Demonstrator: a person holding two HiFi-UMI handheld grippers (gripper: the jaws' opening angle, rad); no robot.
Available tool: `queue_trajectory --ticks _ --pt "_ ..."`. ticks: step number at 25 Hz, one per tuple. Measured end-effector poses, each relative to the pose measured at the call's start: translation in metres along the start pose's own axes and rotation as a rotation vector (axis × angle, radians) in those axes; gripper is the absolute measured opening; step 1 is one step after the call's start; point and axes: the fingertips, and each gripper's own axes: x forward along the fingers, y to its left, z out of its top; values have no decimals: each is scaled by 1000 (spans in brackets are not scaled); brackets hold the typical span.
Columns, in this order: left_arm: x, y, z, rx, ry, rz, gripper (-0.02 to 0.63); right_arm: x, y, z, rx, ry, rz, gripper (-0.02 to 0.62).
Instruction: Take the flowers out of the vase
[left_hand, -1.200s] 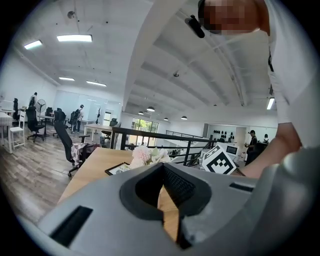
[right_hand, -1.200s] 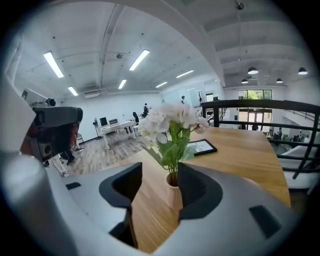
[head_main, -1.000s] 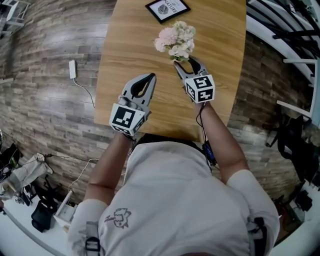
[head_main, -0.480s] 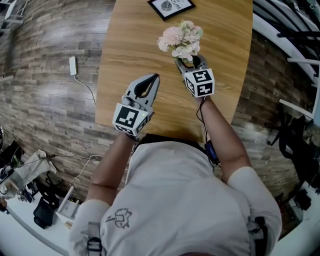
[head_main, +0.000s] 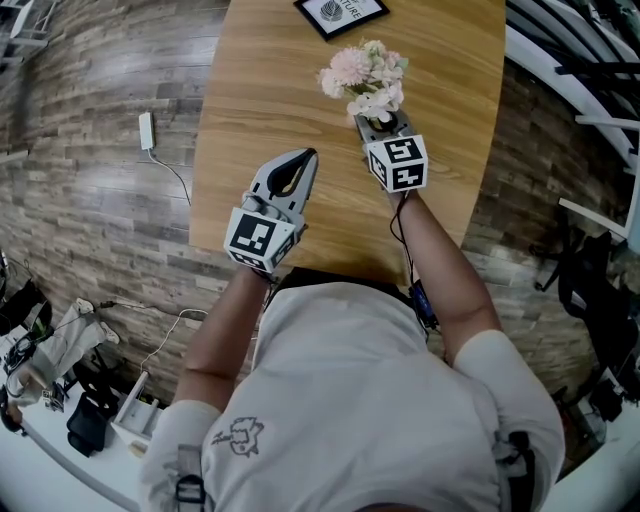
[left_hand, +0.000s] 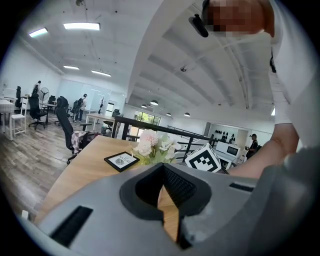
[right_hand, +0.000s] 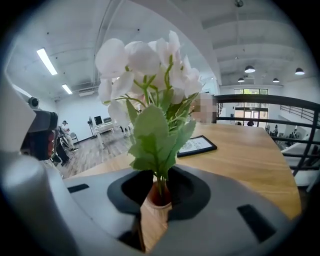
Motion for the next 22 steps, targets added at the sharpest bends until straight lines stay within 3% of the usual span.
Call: queue_trajectory --ticks 9,22 --pt "-3 -16 3 11 -24 6 3 -24 1 30 13 -79 -3 78" --pt "-20 -54 28 63 -92 31 3 -87 23 101 -55 -246 27 77"
